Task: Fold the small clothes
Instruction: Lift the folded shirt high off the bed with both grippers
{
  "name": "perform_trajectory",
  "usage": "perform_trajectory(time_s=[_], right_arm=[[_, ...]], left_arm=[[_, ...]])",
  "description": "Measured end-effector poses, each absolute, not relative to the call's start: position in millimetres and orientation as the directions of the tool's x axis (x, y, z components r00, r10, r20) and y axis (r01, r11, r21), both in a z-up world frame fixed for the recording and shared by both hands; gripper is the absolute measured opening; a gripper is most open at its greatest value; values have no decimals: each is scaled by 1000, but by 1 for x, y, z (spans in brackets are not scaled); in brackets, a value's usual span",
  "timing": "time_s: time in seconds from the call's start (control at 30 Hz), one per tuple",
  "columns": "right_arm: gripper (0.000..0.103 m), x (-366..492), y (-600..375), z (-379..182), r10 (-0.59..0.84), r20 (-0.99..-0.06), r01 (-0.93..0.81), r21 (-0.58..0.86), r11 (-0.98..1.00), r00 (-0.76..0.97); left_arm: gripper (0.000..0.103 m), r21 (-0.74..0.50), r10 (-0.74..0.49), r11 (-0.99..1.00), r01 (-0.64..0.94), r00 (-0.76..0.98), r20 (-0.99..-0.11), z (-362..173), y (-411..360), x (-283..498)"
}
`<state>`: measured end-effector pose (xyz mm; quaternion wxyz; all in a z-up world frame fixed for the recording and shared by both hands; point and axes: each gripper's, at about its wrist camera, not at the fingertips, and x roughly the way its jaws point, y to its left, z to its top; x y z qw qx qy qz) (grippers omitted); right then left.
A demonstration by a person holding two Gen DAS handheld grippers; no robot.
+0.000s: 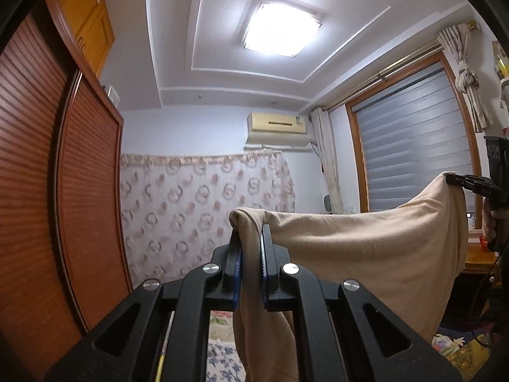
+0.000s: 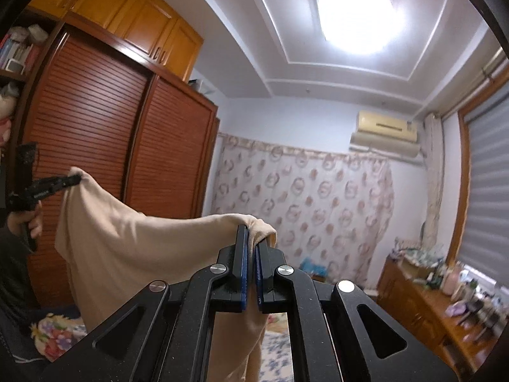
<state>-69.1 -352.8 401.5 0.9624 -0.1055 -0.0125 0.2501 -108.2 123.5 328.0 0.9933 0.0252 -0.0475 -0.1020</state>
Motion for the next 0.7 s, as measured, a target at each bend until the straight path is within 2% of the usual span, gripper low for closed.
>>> perform_trajectory(time_s=[0.2,0.37,0.53,0.7], right_arm=[[1,-57,-351,406,444,-56,-444,-243,863,894],[1,-2,-342,379,403,-145,-428,-248,869,904],[1,79,-327,317,371,-257,-434,-265,861,892],[1,184,-314,223,364,-379,-466,-221,857,851]], left_arm=[[6,65,-189,981,184,978,84,333,124,-98],[6,70,-151,986,151,989,0,311,121,-47],[6,80,-112,989,123,985,-131,250,127,49],[6,83,-79,991,102,967,-243,173,132,140]])
